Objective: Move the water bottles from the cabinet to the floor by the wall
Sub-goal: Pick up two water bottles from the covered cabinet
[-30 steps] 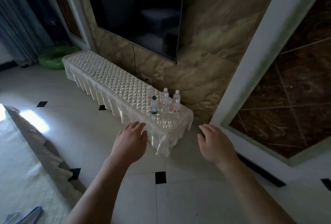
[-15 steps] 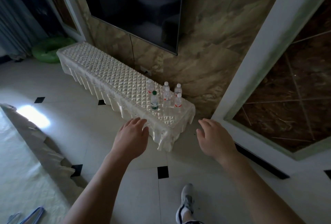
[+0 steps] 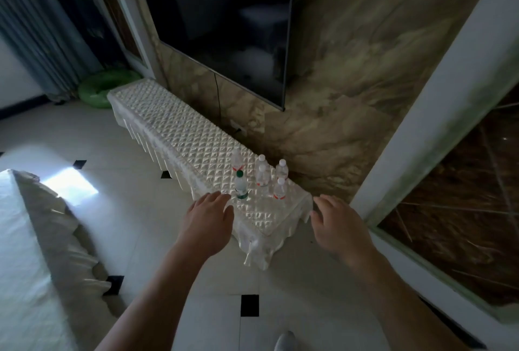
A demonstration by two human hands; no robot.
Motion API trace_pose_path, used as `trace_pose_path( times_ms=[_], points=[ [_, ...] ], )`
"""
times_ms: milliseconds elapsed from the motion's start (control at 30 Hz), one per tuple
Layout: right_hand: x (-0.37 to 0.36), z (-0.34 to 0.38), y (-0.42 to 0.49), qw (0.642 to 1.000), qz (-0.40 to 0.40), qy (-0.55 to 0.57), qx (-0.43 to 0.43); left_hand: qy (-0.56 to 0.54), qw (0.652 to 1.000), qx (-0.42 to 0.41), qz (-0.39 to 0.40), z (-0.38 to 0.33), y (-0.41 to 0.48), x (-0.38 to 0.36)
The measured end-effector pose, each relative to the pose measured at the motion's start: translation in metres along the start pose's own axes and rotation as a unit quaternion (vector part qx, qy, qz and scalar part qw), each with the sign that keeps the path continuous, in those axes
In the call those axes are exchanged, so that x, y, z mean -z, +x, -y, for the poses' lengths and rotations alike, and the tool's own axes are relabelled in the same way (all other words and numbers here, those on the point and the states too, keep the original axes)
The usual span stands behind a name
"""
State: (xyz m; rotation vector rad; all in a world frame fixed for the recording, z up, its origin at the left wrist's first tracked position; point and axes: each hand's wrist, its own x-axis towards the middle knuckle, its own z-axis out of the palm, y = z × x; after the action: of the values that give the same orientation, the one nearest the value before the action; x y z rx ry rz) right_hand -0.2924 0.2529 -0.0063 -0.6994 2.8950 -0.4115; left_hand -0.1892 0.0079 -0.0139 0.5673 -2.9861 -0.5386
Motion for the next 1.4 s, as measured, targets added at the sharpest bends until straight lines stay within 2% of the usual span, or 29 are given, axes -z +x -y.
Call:
trace_pose_path(
  times_ms=[267, 633, 1067, 1400],
  points=[
    [0.01, -0.018, 0.055, 0.999, 0.02, -0.008, 0.025, -0.005, 0.999, 0.031, -0.022, -0.011, 0.039, -0.005],
    [-0.004, 0.0, 0.137, 0.999, 0.038, -0.006, 0.027, -0.014, 0.999, 0.041, -0.017, 0.024, 0.113, -0.005],
    [-0.043, 0.035, 0.222, 0.996, 0.072, 0.015, -0.054, -0.016, 0.998, -0.005, 0.064, 0.088, 0.219, -0.026],
    [-0.091, 0.006, 0.268, 0.991, 0.1, 0.045, -0.082, -0.015, 0.99, 0.016, 0.141, 0.101, 0.27, -0.075]
  ],
)
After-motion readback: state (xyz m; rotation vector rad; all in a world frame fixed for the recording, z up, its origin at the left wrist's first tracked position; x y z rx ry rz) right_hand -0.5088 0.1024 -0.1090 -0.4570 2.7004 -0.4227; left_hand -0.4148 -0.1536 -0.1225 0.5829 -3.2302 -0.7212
